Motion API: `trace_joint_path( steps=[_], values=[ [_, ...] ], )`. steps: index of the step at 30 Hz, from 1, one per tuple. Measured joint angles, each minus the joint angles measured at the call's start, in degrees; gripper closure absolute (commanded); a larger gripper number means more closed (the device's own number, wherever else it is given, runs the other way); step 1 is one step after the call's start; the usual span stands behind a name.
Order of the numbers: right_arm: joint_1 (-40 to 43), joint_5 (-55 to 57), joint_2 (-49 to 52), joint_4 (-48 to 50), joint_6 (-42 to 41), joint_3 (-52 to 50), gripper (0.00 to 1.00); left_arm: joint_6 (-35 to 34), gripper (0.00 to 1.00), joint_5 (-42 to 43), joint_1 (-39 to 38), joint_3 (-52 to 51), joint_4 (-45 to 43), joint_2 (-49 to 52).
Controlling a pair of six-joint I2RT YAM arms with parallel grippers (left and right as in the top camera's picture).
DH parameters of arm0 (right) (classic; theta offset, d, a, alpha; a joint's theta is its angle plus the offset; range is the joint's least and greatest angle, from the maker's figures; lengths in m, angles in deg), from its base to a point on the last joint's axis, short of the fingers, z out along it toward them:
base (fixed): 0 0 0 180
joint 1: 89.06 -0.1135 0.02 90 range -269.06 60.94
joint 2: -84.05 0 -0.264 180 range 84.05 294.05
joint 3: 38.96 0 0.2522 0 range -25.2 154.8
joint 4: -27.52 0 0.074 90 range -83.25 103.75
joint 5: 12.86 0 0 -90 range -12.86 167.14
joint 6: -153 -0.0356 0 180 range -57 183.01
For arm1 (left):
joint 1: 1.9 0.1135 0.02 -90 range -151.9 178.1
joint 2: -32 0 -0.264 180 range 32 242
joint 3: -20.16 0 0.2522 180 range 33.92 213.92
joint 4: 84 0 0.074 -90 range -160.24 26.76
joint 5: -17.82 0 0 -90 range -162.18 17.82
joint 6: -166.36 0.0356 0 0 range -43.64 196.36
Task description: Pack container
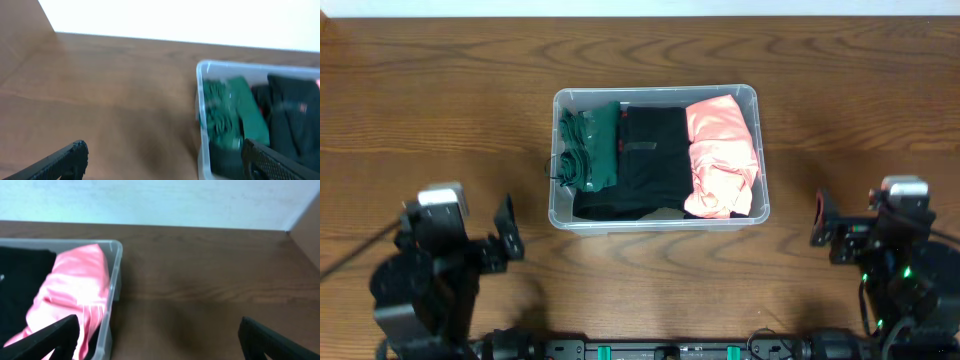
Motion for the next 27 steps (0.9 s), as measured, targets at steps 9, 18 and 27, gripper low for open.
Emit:
trace_joint_path(
  steps=[9, 18, 27],
  values=[
    [0.00, -0.26, -2.84, -13.57, -0.20, -3.37, 0.01, -0.02, 0.02, 0.24, 0.00, -1.40, 14.27, -4.85],
    [0.00, -0.42, -2.84, -21.62, -0.22, -3.45, 0.01, -0.02, 0.02, 0.24, 0.00, -1.42, 20.85, -4.85],
    [0.00, -1.92, -11.17, -20.04, -0.39, -3.78, 0.01, -0.02, 0.02, 0.24, 0.00, -1.42, 20.83, -4.85]
  ],
)
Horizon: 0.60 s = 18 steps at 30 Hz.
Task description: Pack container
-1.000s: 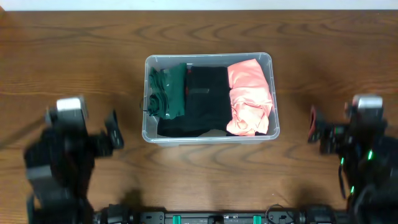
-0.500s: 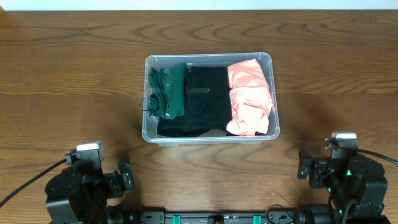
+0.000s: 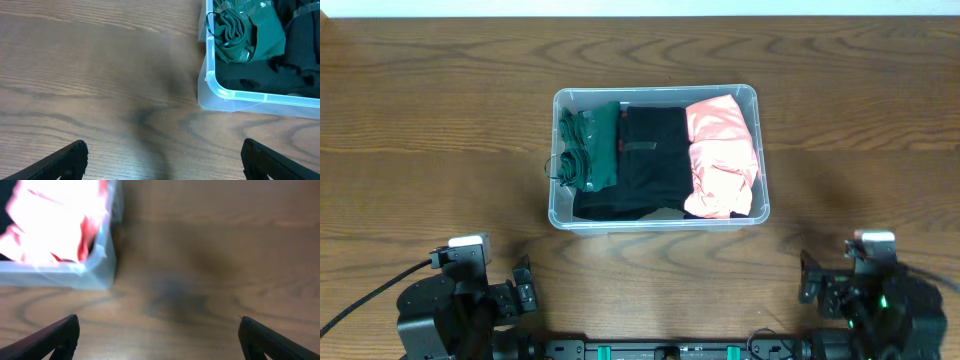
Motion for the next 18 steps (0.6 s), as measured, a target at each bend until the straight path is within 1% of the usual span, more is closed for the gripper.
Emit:
trace_joint_path(
  steps=[4, 8, 12, 18],
  values=[
    [0.00, -1.73, -7.04, 5.97, 0.00, -2.93, 0.01, 0.00, 0.02, 0.00, 0.00, 0.00, 0.02, 0.00],
    [0.00, -2.84, -12.90, 14.75, -0.02, -10.51, 0.01, 0.00, 0.02, 0.00, 0.00, 0.00, 0.00, 0.00],
    [0.00, -3.89, -13.49, 29.16, -0.22, -19.58, 0.01, 0.00, 0.02, 0.00, 0.00, 0.00, 0.02, 0.00],
    [0.00, -4.33, -13.55, 55.95, -0.15, -34.34, 0.01, 0.00, 0.02, 0.00, 0.00, -0.02, 0.07, -0.02]
  ],
)
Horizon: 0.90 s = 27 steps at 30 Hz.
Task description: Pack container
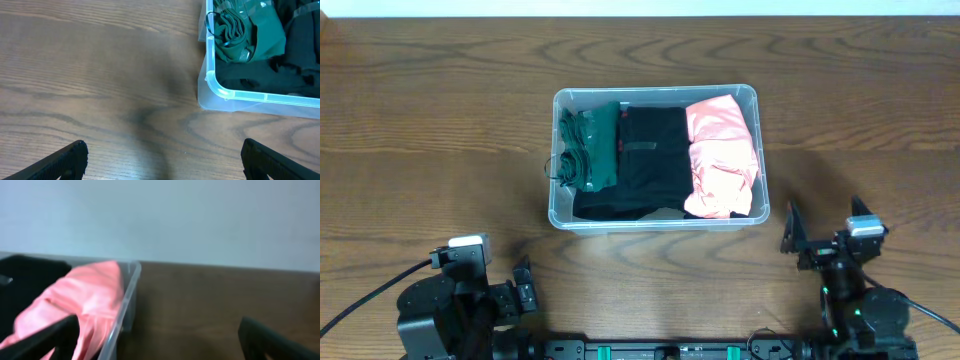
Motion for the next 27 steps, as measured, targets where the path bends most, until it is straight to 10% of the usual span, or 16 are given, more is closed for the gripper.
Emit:
trace_joint_path(
  steps=[27],
  values=[
    [0.00, 0.94, -0.02, 3.32, 3.61, -7.50, 0.01, 0.00, 0.02, 0.00, 0.00, -0.02, 0.04, 0.02]
  ],
)
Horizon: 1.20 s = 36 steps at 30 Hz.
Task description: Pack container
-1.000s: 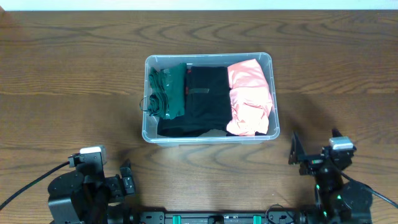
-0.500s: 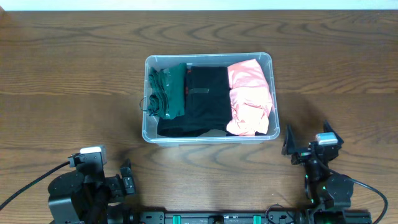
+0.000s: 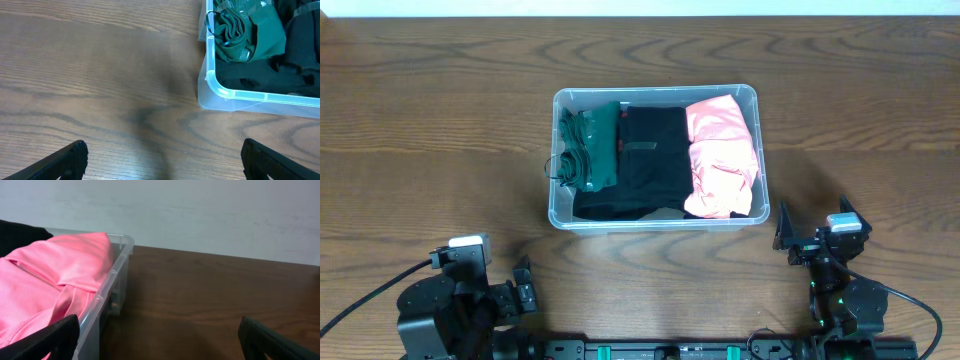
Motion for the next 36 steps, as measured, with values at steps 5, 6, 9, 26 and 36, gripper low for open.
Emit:
trace_joint_path(
  steps=[5, 6, 9, 26, 36],
  values=[
    [0.00, 0.00, 0.00, 0.02, 0.00, 0.00, 0.01, 0.02, 0.02, 0.00, 0.00, 0.00, 0.00, 0.00],
    [0.00, 0.00, 0.00, 0.00, 0.02, 0.00, 0.01, 0.00, 0.02, 0.00, 0.00, 0.00, 0.00, 0.00],
    [0.00, 0.00, 0.00, 0.02, 0.00, 0.00, 0.01, 0.00, 0.02, 0.00, 0.00, 0.00, 0.00, 0.00],
    [0.00, 0.04, 0.00, -0.02, 0.07, 0.00, 0.01, 0.22, 0.02, -0.07, -4.37, -25.27, -28.02, -17.09],
    [0.00, 0.09, 0.00, -0.02, 0.15, 0.00, 0.01, 0.22, 0.02, -0.09, -5.40, -44.28, -61.59, -20.41]
  ],
)
